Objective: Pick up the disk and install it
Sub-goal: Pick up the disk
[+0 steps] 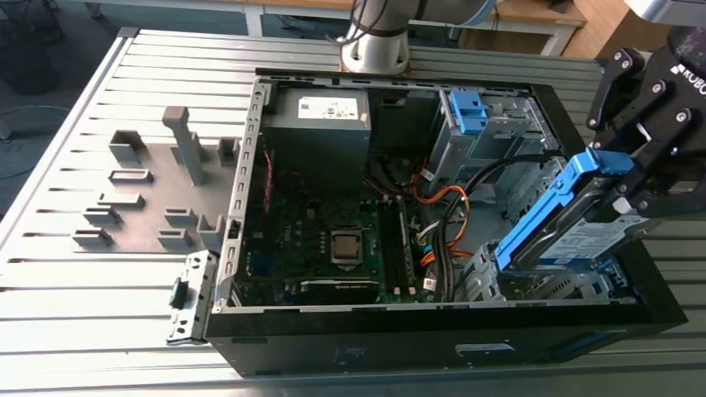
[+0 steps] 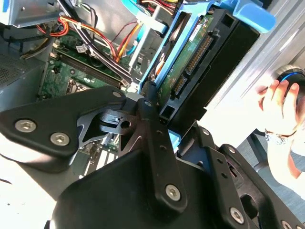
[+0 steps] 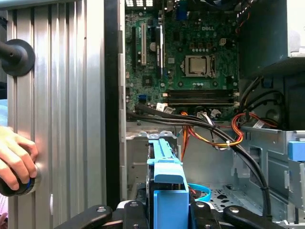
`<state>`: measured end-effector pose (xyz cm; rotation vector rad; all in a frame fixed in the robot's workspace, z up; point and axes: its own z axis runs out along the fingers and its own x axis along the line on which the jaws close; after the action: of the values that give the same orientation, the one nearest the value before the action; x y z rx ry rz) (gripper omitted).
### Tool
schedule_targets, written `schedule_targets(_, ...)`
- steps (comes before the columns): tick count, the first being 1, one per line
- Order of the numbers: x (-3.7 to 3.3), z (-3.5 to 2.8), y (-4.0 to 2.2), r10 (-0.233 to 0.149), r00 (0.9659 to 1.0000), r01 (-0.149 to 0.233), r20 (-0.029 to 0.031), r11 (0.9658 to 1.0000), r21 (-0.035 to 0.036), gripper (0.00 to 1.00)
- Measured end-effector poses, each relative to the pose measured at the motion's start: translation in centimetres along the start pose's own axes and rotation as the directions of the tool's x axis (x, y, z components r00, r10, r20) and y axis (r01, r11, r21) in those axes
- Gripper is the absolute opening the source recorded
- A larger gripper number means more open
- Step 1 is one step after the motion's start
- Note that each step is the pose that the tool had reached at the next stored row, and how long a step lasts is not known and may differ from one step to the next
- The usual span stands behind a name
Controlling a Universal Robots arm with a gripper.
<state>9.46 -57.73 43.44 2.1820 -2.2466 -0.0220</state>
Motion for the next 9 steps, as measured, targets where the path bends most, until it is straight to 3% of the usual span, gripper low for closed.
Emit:
schedule_targets(5, -1.04, 0.10, 0.03, -0.006, 1.0000, 0.006, 0.0000, 1.0000, 0.0000, 0.36)
schedule_targets(9, -1.44, 0.11, 0.04, -0.010, 1.0000, 0.010, -0.0001, 1.0000, 0.0000, 0.36)
